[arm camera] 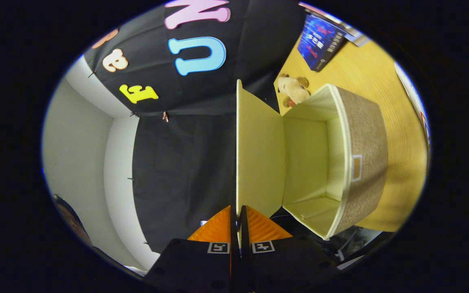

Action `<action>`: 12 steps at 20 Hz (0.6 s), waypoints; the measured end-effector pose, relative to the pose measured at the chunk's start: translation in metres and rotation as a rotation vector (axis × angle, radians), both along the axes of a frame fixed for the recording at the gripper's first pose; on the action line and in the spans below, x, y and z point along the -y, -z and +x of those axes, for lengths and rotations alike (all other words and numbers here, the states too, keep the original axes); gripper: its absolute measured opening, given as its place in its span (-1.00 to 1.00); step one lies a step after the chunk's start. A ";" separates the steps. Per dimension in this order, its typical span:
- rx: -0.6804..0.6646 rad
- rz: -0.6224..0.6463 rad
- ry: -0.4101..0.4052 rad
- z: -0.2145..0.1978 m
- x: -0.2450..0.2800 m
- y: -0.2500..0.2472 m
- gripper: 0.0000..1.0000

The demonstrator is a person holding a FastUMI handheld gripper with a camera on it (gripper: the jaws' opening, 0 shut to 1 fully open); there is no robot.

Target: Open the storage box then place both shoes into the box .Put the left shoe in first, then the right shoe, with the right side of both shoes facing outward in a uniform manner.

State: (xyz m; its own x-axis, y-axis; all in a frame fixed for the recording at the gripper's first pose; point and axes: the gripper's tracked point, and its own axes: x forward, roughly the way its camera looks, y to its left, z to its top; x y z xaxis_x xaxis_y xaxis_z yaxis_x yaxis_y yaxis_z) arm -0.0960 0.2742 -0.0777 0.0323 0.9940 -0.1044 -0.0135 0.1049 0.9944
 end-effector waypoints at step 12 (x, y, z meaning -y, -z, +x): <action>0.167 -0.119 -0.095 -0.013 -0.154 -0.039 -0.89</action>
State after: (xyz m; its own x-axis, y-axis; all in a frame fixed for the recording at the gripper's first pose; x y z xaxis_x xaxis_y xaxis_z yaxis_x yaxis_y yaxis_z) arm -0.1086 0.4281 -0.0386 -0.0340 0.9743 -0.2225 -0.1926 0.2120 0.9581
